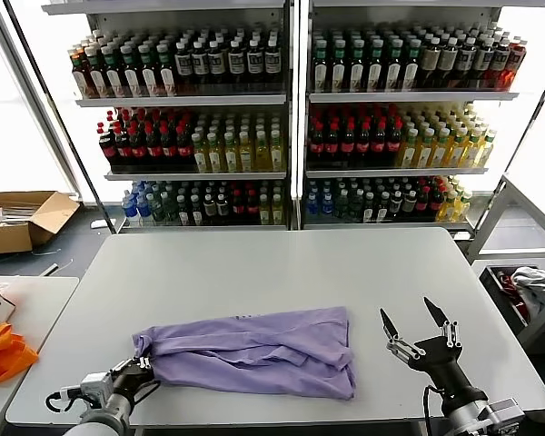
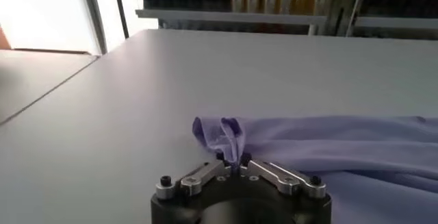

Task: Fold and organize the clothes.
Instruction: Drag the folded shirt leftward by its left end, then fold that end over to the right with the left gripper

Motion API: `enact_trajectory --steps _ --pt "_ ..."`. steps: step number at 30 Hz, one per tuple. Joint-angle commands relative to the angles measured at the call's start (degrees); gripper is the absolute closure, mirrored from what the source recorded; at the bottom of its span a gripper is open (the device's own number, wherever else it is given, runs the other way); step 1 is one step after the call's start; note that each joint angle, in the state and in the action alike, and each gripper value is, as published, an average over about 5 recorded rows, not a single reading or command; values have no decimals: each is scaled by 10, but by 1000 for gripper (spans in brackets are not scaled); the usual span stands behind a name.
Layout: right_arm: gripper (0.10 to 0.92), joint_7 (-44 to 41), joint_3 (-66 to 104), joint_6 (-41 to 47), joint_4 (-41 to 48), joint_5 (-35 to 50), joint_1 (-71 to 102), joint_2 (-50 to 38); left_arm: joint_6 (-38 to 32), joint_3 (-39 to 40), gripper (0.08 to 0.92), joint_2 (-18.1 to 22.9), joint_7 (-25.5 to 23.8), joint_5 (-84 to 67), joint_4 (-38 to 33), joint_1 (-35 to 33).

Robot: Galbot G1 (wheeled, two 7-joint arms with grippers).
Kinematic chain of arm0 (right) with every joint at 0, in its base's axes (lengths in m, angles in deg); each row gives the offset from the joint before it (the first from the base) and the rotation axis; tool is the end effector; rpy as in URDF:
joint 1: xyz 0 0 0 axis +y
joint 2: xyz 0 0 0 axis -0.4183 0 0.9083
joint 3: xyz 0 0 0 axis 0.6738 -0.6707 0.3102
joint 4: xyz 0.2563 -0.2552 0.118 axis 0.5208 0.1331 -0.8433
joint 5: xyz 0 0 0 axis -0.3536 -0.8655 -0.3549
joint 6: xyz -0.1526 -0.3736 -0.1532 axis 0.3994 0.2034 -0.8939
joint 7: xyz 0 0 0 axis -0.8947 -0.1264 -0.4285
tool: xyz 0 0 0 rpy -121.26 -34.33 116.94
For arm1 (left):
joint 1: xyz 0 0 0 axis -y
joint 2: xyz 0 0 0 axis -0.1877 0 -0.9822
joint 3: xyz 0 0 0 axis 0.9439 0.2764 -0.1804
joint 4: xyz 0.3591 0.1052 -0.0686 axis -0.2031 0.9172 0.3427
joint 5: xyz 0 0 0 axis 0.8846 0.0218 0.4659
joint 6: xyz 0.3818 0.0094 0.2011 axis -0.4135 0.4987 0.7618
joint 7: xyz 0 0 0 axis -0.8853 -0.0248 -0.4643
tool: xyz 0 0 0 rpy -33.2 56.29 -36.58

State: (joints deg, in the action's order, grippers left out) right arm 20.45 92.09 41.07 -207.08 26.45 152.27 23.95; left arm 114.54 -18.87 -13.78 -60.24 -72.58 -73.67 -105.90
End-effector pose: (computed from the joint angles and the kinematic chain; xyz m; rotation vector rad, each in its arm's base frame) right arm 0.2096 -0.0983 -0.2532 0.3293 -3.0945 0.1070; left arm 0.2745 0.1093 -0.3282 0.1560 -2.6067 0.0207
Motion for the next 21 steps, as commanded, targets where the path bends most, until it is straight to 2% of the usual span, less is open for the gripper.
enact_trajectory --steps 1,6,10,13,16,21 --pt "203 0 1 2 -3 -3 5 4 -20 -241 893 -143 -132 -56 74 32" --pt "203 4 1 10 -12 -5 10 18 -8 -311 893 -194 -162 -91 71 28" --pt "203 4 -3 8 -14 -11 18 24 -2 -291 893 -189 -156 -86 13 29" --pt "203 3 -5 8 -17 -17 23 29 4 -219 893 -152 -141 -58 -66 31" --pt "203 0 -5 8 -24 -22 29 36 5 -111 893 -116 -131 -9 -123 39" --pt "203 -2 -3 6 -37 -28 42 44 3 55 893 -80 -127 77 -123 54"
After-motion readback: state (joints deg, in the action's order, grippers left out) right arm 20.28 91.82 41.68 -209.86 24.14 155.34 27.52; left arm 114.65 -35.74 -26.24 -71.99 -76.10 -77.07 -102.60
